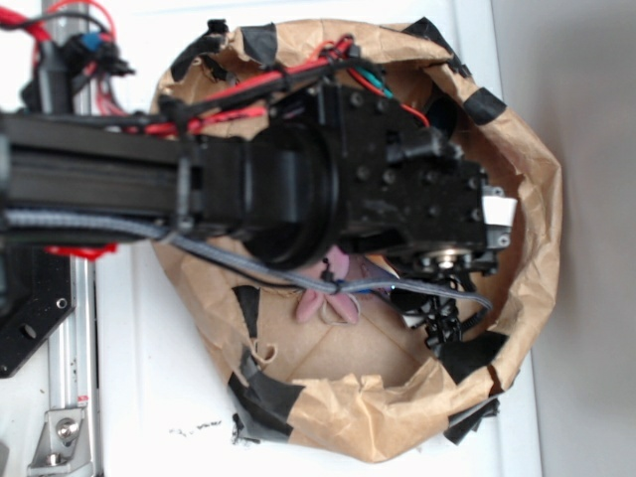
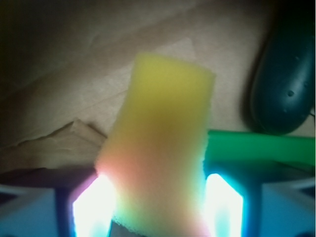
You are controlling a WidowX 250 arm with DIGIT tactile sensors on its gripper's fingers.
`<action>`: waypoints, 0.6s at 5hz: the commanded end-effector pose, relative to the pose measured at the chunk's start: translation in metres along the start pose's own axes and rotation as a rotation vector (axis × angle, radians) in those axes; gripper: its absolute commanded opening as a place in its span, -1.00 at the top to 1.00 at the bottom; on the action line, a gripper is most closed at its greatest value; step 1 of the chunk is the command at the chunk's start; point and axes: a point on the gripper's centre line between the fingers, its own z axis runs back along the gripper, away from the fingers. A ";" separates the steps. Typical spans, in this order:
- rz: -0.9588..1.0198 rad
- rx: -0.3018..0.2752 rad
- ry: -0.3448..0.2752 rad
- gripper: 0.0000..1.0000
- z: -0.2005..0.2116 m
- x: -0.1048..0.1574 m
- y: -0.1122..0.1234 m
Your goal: Grab the green sponge.
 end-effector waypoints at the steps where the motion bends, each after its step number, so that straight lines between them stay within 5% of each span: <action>1: -0.137 -0.105 -0.155 1.00 0.082 0.011 -0.004; 2: -0.334 -0.132 -0.169 1.00 0.133 0.013 0.006; 3: -0.482 -0.059 -0.127 1.00 0.159 0.006 0.016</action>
